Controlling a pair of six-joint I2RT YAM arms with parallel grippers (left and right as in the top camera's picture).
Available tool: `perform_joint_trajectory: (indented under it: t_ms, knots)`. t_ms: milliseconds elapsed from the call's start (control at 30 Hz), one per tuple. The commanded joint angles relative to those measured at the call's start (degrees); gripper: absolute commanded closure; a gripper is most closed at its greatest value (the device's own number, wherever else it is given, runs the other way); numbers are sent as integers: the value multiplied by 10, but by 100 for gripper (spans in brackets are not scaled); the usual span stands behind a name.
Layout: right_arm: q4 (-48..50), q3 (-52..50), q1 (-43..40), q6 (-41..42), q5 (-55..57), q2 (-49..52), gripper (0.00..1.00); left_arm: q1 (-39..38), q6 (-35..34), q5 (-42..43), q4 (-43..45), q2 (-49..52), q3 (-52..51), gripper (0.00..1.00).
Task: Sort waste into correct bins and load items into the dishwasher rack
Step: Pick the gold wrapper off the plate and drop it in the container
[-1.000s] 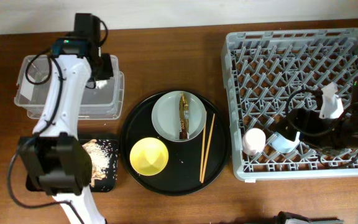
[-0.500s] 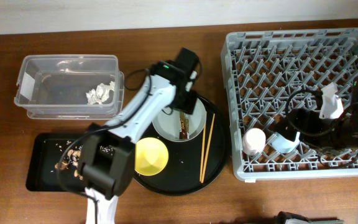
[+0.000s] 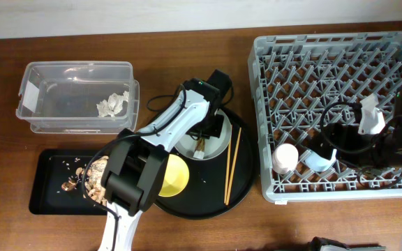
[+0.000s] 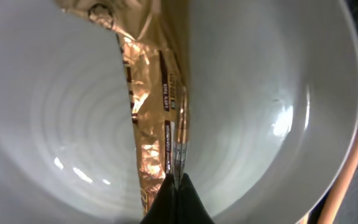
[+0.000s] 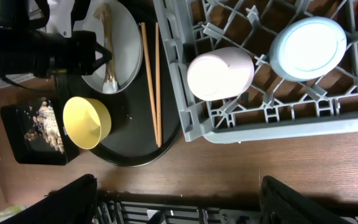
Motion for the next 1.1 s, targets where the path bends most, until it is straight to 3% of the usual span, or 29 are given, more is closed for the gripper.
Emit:
perform_joint_trajectory:
  t_ms: [0,233,400,433,500,567,600,633,667,900,933,1067]
  knots:
    - [-3,6,3,-7,-7,-4,16,21,-6,-11,-55,-44,62,100]
    - [-3,6,3,-7,-7,-4,16,120,-4,-195,-115,-147,141,100]
    - [-3,6,3,-7,-7,-4,16,258,-8,-167,-71,-120,138,100]
    - [-3,6,3,-7,-7,-4,16,294,-8,-128,-49,-101,138,90]
    - [-3,6,3,-7,-7,-4,16,319,14,-72,-32,-84,138,51]
    - [-3,6,3,-7,-7,-4,16,329,42,-36,-34,-79,139,26]
    - [-4,6,3,-7,-7,-4,14,329,50,-36,-54,-84,152,19]
    - [-5,6,3,-7,-7,-4,12,328,61,-36,-75,-91,167,19]
    - [-4,6,3,-7,-7,-4,1,323,75,-36,-107,-105,187,19]
    - [9,6,3,-7,8,-4,1,236,74,-40,-249,-304,208,19]
    - [9,6,3,-7,8,-4,1,221,74,-40,-264,-333,208,1]
    - [9,6,3,-7,8,-4,1,155,74,-24,-294,-411,208,1]
